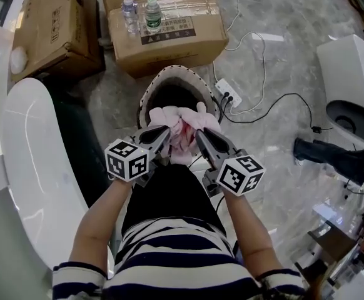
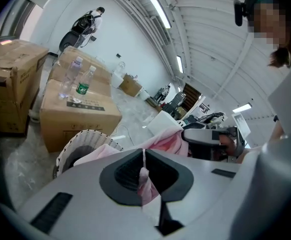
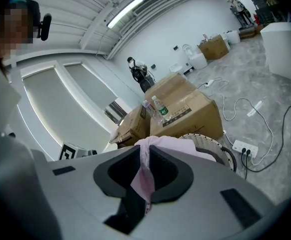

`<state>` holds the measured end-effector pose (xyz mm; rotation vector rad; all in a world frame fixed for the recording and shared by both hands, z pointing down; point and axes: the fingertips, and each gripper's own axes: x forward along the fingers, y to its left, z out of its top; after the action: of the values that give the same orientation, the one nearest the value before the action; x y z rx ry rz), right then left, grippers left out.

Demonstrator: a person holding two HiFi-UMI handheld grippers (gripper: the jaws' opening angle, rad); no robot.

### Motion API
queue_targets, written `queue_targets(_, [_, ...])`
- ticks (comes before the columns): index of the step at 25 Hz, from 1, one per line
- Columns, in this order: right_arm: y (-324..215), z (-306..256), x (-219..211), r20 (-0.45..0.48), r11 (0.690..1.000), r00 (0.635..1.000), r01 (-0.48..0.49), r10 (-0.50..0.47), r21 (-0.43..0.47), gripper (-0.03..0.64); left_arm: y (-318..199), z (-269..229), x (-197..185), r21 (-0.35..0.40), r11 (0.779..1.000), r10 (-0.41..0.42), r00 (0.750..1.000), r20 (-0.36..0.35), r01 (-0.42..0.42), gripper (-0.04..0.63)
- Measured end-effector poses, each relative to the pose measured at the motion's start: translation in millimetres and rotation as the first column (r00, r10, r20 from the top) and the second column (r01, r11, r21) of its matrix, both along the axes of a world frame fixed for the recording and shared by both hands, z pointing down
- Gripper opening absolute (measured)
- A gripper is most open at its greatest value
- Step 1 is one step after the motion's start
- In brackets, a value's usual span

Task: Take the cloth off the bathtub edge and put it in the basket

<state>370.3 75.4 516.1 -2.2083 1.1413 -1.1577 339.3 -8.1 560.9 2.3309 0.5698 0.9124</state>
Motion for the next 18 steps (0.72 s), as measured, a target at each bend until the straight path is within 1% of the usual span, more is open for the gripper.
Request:
queue_targets(4, [1,29,-5,0.015,0.999,1.000,0.025,-0.024,-0.042,0.074,2,29,-6,0.007,1.000,0.008,0.999,0.044,-0.009,0.028])
queue_targets(8, [2,62,-16,0.038,0.993,0.998,0.061,-0.057,-0.098,0.074,7,62,-15,0.030,0.999,0.028,0.994,0.102,-0.032,0.028])
queue_targets(14, [7,113,-33,0.102,0.978,0.991,0.105,-0.088,-0.179,0.074,14,104,-30,0.064,0.996,0.056,0.981,0.184,-0.069,0.028])
queue_targets(18, [9,143,-40,0.135,0.966,0.986,0.124,-0.095,-0.225,0.074,15,128,-39,0.084,0.992,0.074,0.967,0.242,-0.096,0.029])
